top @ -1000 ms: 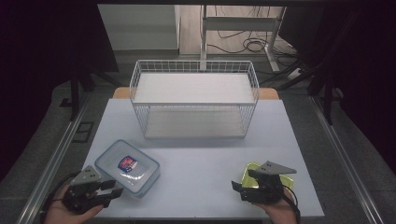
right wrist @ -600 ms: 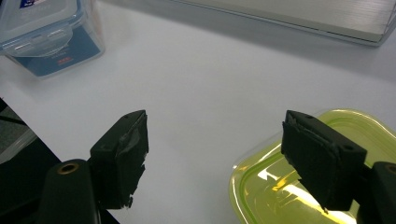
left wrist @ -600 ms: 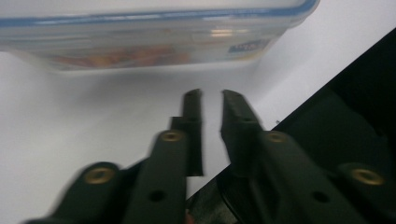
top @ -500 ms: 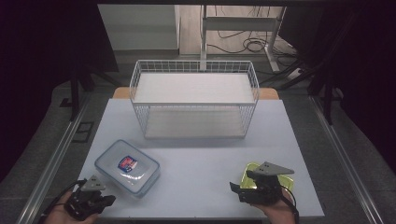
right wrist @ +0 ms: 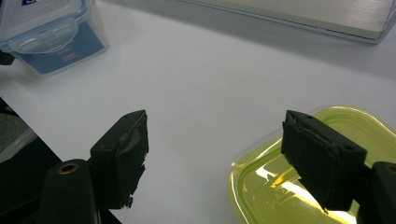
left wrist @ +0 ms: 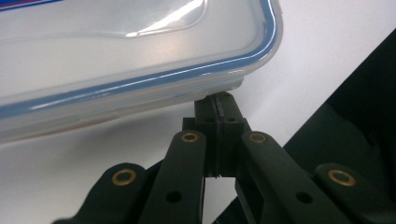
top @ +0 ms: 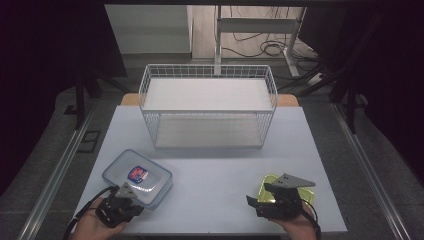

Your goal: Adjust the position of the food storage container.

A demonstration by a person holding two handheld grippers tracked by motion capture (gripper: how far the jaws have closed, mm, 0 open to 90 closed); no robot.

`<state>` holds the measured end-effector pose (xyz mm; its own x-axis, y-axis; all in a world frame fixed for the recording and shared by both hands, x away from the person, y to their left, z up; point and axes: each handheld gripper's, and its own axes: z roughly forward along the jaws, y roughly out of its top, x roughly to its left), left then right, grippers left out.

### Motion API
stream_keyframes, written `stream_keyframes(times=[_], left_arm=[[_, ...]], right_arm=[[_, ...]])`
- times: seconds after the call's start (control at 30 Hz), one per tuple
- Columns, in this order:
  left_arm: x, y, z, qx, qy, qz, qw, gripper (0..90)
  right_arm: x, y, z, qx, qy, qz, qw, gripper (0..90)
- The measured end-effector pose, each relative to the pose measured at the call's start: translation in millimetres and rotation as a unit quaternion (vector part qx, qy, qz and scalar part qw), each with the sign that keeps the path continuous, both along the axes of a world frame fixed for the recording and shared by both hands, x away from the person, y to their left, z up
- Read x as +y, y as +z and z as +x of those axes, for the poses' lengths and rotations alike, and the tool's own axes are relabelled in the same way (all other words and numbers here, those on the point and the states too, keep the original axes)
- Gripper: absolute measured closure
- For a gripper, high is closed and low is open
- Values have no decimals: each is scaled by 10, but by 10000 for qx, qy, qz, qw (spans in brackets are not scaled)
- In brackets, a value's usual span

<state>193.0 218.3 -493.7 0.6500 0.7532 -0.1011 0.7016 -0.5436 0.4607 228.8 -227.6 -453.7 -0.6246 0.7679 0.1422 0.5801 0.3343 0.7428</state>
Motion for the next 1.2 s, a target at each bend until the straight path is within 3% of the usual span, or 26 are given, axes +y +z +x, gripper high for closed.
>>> stream_keyframes(times=[0.23,0.5,0.7,0.83,0.9,0.93,1.1,1.13,1.2], left_arm=[[-128,-15,135,56,18,-182,9998,900],[-286,-44,275,82,-26,-229,9997,900],[-270,-17,256,34,62,-286,9996,900],[-76,91,173,-57,144,-356,9992,900],[134,171,133,-150,362,-401,9984,900],[134,171,133,-150,362,-401,9984,900],[584,296,133,-307,956,-570,9933,900],[742,329,151,-385,1181,-595,9905,900],[818,344,163,-406,1276,-587,9893,900]], right_arm=[[-11,26,2,-17,-23,45,10000,231],[-11,27,4,-19,-20,52,10000,231],[-16,29,-2,-26,-35,55,10000,231],[-21,26,-3,-19,-38,53,10000,231],[-24,29,-1,-26,-42,54,10000,231],[-24,29,-1,-26,-42,54,10000,231],[-26,33,31,-31,-60,48,10000,231],[-31,35,60,-39,-93,52,9999,232],[-34,41,91,-49,-120,70,9999,232]])
